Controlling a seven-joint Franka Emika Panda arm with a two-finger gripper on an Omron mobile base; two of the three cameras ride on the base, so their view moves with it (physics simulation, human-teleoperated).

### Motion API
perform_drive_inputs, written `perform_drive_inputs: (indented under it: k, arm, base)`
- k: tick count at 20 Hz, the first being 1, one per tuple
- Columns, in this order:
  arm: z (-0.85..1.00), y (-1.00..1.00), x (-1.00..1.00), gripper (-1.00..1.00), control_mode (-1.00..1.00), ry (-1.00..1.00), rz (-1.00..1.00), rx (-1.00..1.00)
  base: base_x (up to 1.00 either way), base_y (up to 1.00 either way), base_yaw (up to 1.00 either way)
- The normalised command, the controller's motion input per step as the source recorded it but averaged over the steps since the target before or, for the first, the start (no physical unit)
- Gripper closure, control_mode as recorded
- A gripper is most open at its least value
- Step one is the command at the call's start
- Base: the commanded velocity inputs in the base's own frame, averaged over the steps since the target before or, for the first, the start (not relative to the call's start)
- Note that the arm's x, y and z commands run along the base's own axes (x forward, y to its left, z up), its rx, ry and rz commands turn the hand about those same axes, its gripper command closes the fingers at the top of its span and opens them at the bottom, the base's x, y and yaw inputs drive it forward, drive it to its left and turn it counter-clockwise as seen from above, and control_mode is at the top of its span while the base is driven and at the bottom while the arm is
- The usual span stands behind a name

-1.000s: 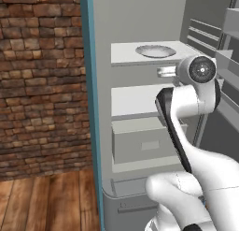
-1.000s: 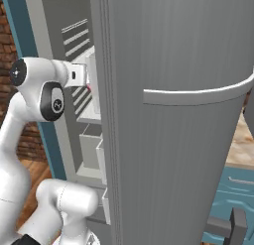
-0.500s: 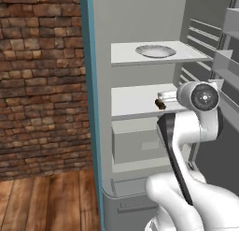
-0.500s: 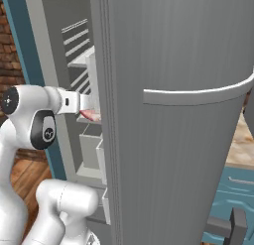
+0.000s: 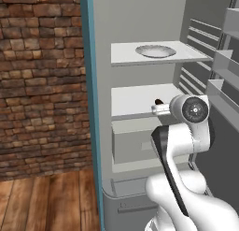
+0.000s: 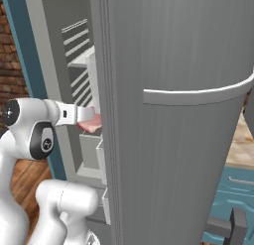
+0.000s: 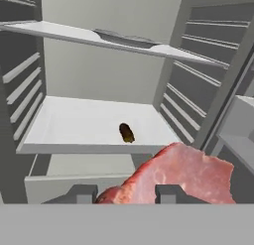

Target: Transport the steak from the fridge to the microwave and turn on the microwave.

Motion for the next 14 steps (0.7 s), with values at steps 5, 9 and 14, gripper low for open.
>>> perform_drive_inputs:
  k: [5, 9, 14]
  arm:
    - [-0.26, 0.07, 0.0, 1.0, -1.0, 0.03, 0.02, 0.0]
    - [-0.08, 0.0, 0.0, 1.0, -1.0, 0.0, 0.0, 0.0]
    - [-0.06, 0.0, 0.0, 1.0, -1.0, 0.0, 0.0, 0.0]
  base:
    - [0.0, 0.0, 0.0]
    - [0.0, 0.0, 0.0]
    - [0.0, 0.0, 0.0]
